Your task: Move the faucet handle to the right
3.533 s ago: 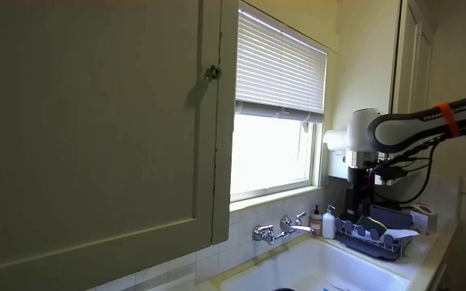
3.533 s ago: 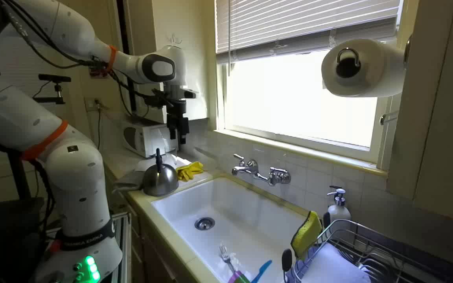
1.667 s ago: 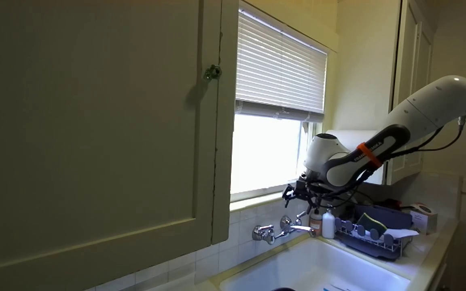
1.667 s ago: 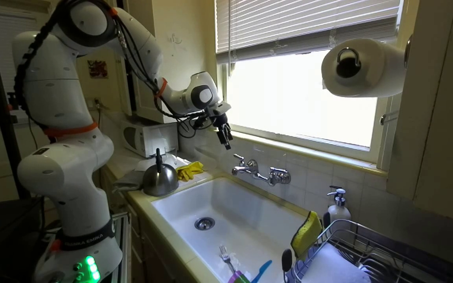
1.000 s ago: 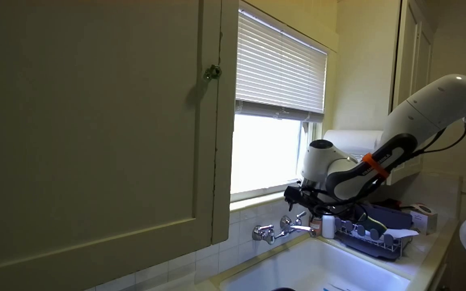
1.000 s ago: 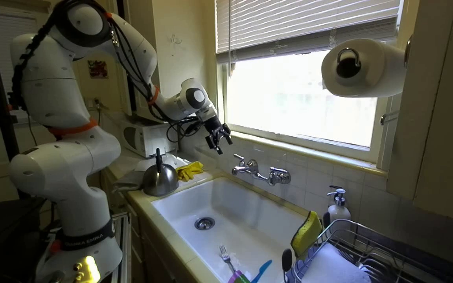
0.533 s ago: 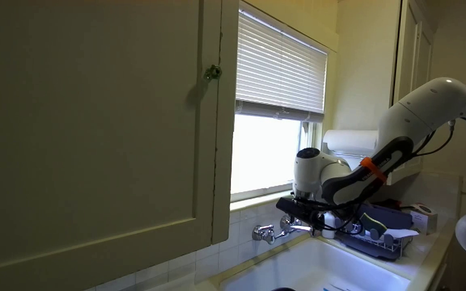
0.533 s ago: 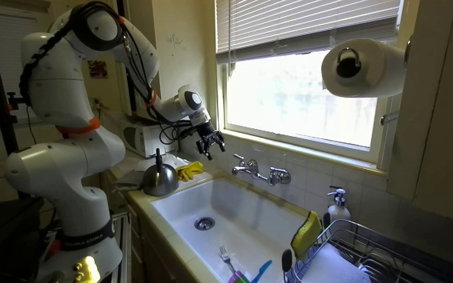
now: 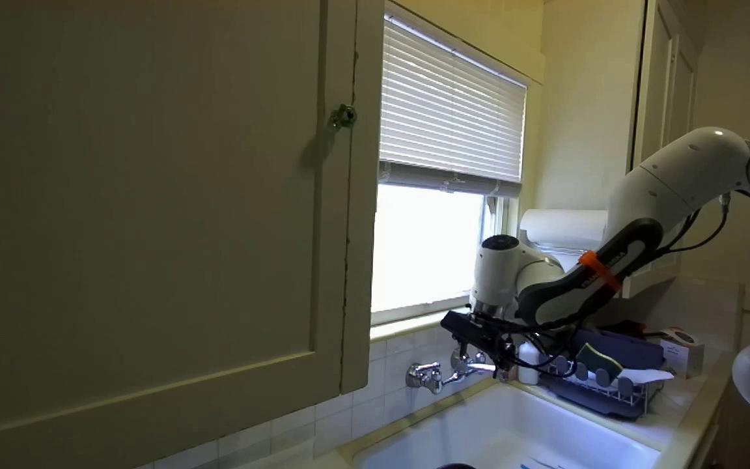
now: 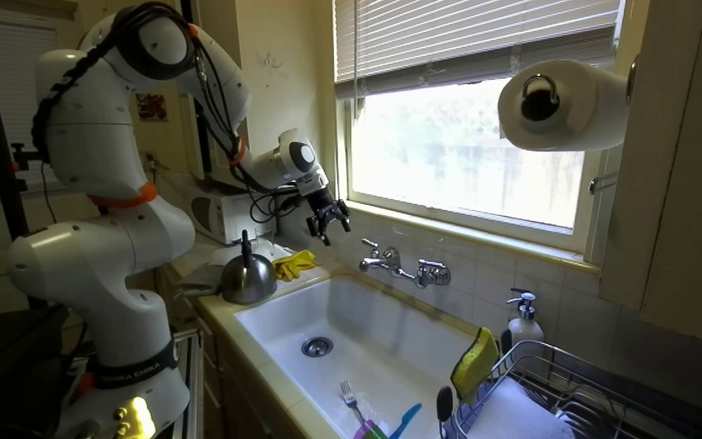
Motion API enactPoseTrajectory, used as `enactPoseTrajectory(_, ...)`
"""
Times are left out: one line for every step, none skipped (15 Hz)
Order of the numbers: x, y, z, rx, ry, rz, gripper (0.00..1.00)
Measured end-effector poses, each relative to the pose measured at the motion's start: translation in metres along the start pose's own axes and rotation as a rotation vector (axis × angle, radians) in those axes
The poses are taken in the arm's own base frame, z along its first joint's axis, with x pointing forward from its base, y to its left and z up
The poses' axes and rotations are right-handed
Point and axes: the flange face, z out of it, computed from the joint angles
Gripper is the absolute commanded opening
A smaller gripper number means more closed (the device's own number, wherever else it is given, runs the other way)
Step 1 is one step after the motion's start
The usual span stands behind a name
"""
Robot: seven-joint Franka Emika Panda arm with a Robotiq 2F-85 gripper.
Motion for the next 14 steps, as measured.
enactPoseTrajectory(-0.001,-0.001,-0.001,0.016,-0.018,0.008,1.00)
enactPoseTrajectory(-0.003,-0.002,-0.002,0.027,-0.032,0.013,1.00)
enactPoseTrajectory(-0.004,-0.002,-0.002,0.033,-0.044,0.016,1.00)
enactPoseTrajectory(-0.004,-0.003,-0.002,0.038,-0.052,0.017,1.00)
enactPoseTrajectory(-0.003,-0.003,-0.002,0.042,-0.061,0.020,1.00)
enactPoseTrajectory(-0.001,-0.004,-0.002,0.048,-0.068,0.025,1.00)
enactPoseTrajectory(0.001,-0.006,-0.002,0.057,-0.076,0.033,1.00)
enactPoseTrajectory(0.005,-0.008,-0.002,0.070,-0.087,0.040,1.00)
enactPoseTrajectory(0.008,-0.009,-0.002,0.077,-0.096,0.048,1.00)
enactPoseTrajectory(0.011,-0.010,-0.001,0.080,-0.104,0.053,1.00)
enactPoseTrajectory(0.013,-0.010,-0.001,0.081,-0.111,0.057,1.00)
enactPoseTrajectory(0.014,-0.011,0.000,0.081,-0.116,0.059,1.00)
enactPoseTrajectory(0.014,-0.011,0.000,0.080,-0.119,0.060,1.00)
enactPoseTrajectory(0.014,-0.011,0.000,0.080,-0.121,0.061,1.00)
